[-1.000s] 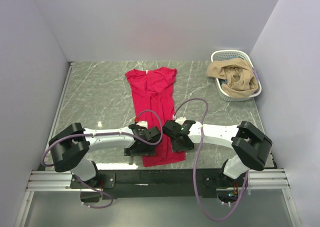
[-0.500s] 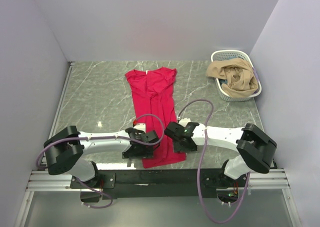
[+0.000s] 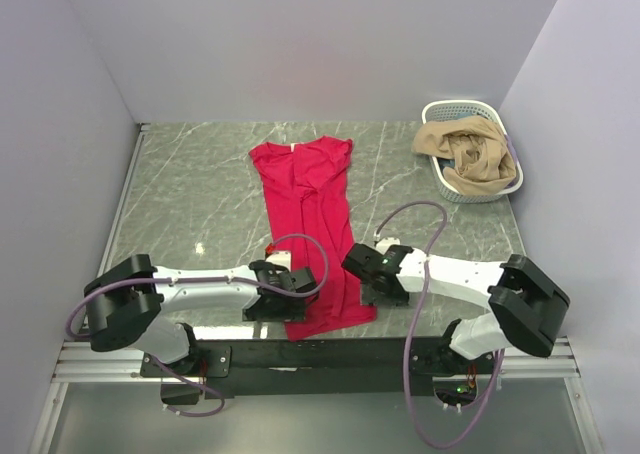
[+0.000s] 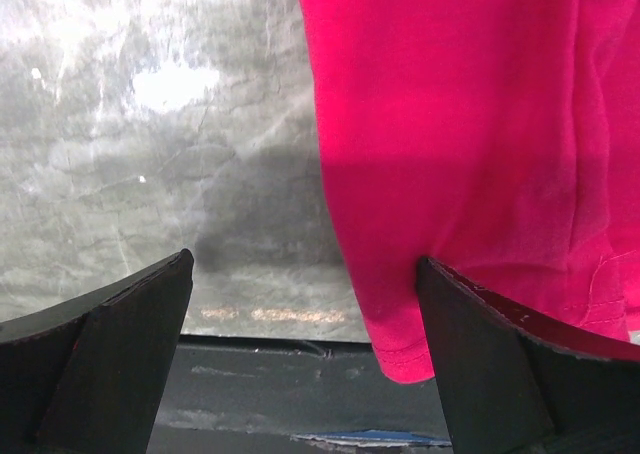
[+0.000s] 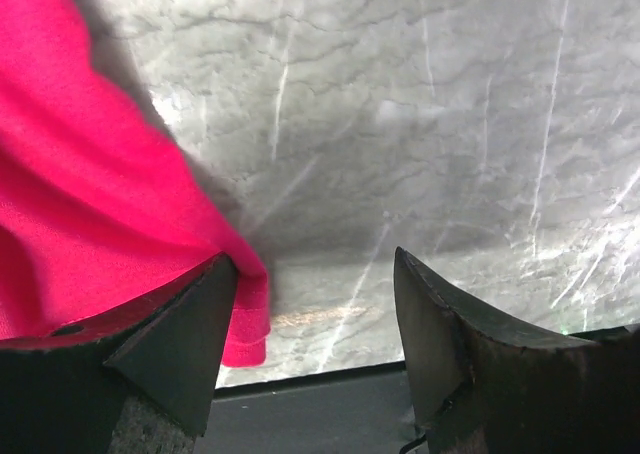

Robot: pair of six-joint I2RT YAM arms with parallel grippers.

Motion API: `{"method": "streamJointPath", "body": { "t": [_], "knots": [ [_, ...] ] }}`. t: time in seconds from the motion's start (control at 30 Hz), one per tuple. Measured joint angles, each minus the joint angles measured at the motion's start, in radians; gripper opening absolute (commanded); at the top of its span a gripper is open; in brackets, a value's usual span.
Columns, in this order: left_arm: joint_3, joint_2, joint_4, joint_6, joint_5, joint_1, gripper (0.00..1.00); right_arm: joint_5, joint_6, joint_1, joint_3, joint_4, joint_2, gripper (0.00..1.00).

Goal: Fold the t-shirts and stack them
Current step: Fold the tshirt

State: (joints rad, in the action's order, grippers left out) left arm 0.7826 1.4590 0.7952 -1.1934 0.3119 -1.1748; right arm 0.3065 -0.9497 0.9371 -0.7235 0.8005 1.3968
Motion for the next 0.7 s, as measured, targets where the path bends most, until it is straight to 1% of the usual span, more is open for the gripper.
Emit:
{"method": "streamJointPath", "body": {
  "t": [0.13, 0.33, 0.53, 0.6, 0.63, 0.7],
  "knots": [
    [-0.008, -0.012, 0.015, -0.005, -0.003, -0.013, 1.0, -0.001, -0.011, -0.002, 0.023, 0.014, -0.032, 0.69],
    [-0.016, -0.029, 0.076, -0.008, -0.009, -0.022, 1.0, 0.0, -0.042, -0.004, 0.06, 0.113, -0.097, 0.68],
    [-0.009, -0.035, 0.161, -0.005, 0.002, -0.025, 0.99, 0.04, -0.038, -0.004, 0.014, 0.198, -0.229, 0.65],
    [0.019, -0.034, 0.206, -0.004, 0.009, -0.027, 0.99, 0.04, -0.014, -0.004, -0.026, 0.188, -0.274, 0.64],
    [0.045, -0.034, 0.224, -0.003, 0.02, -0.027, 0.99, 0.032, 0.002, -0.004, -0.042, 0.171, -0.296, 0.62],
    [0.119, -0.029, 0.244, 0.001, 0.049, -0.028, 1.0, 0.002, 0.032, -0.004, -0.058, 0.122, -0.332, 0.61]
  ]
}}
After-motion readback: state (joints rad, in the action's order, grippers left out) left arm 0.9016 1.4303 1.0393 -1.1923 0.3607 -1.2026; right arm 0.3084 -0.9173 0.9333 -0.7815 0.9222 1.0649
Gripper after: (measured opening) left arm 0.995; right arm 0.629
